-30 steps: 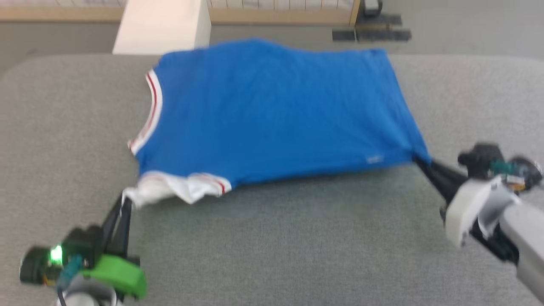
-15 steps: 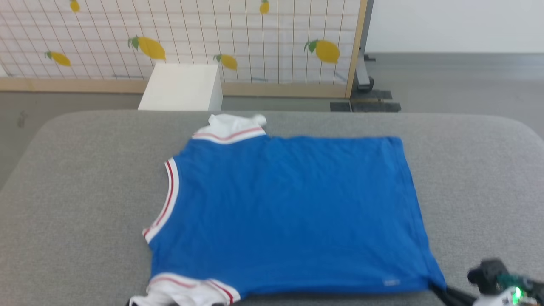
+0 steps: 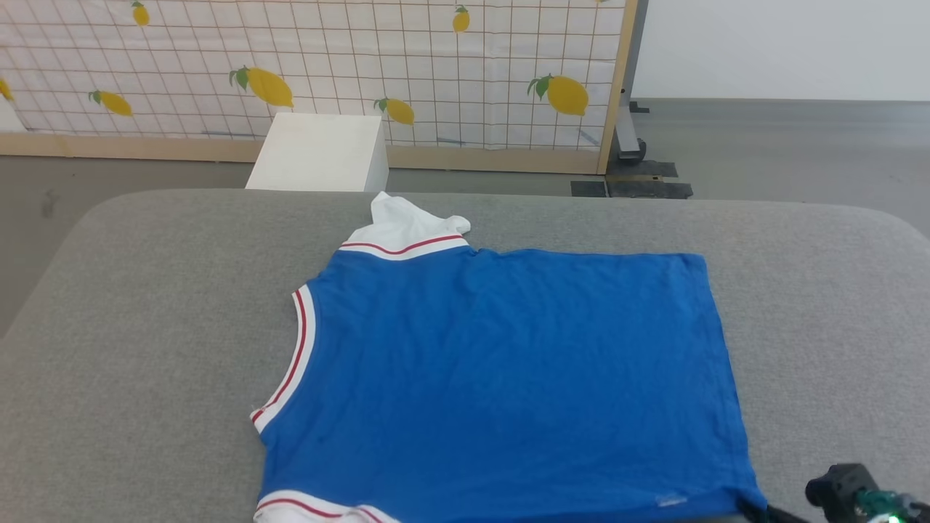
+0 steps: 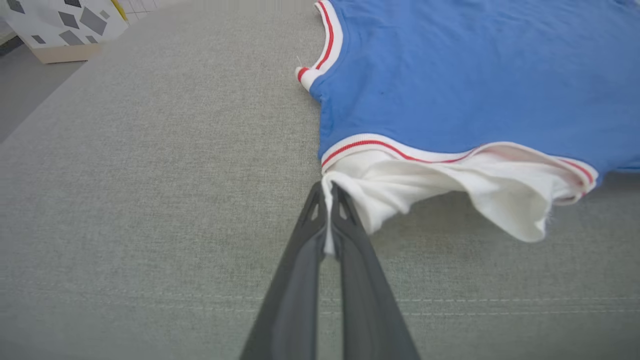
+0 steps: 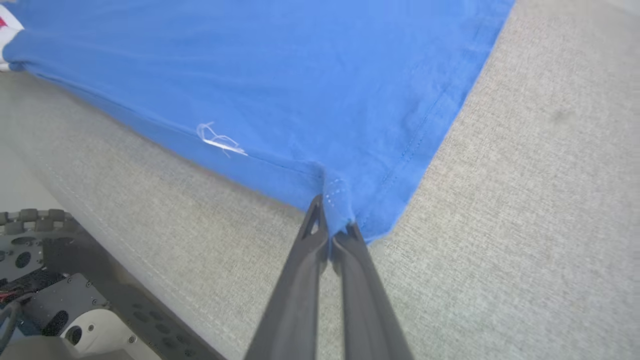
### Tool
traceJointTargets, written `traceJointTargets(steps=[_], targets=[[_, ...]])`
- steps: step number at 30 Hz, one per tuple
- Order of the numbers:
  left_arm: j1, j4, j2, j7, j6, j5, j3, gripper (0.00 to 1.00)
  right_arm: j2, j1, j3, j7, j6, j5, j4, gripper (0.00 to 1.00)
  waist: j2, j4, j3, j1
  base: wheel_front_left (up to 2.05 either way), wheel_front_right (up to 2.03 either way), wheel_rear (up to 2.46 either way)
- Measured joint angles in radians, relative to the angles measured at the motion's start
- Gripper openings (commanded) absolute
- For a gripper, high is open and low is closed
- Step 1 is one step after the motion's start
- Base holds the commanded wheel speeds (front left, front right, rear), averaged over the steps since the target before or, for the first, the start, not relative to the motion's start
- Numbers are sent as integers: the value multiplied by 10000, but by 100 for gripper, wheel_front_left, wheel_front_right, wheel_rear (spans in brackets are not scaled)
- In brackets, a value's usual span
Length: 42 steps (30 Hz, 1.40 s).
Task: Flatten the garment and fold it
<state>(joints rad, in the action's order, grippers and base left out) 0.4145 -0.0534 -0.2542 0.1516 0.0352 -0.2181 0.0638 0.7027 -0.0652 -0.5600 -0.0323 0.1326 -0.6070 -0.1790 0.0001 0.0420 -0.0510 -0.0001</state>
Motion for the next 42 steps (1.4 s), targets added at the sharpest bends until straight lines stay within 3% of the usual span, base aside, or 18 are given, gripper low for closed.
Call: traceJointTargets(steps=[8,18,29,42], targets=[[-2018,203,-516,-138,272,376,372,0,-510,21,1331,-305,-2,282,541,0,0,129,92,0,0,0,0],[-5477,-1870,-867,102,704,685,1112,0,-1172,1097,2105,-673,-2,512,692,0,0,-120,916,1,0,0,0],[-8566,-5047,-892,401,800,794,1538,0,-1352,3236,1616,-913,-2,533,-671,0,0,-407,2329,2,0,0,0],[-9690,-8123,-598,982,874,773,2146,0,-1528,4329,546,-451,0,441,-2186,0,0,-588,3391,3,0,0,0]])
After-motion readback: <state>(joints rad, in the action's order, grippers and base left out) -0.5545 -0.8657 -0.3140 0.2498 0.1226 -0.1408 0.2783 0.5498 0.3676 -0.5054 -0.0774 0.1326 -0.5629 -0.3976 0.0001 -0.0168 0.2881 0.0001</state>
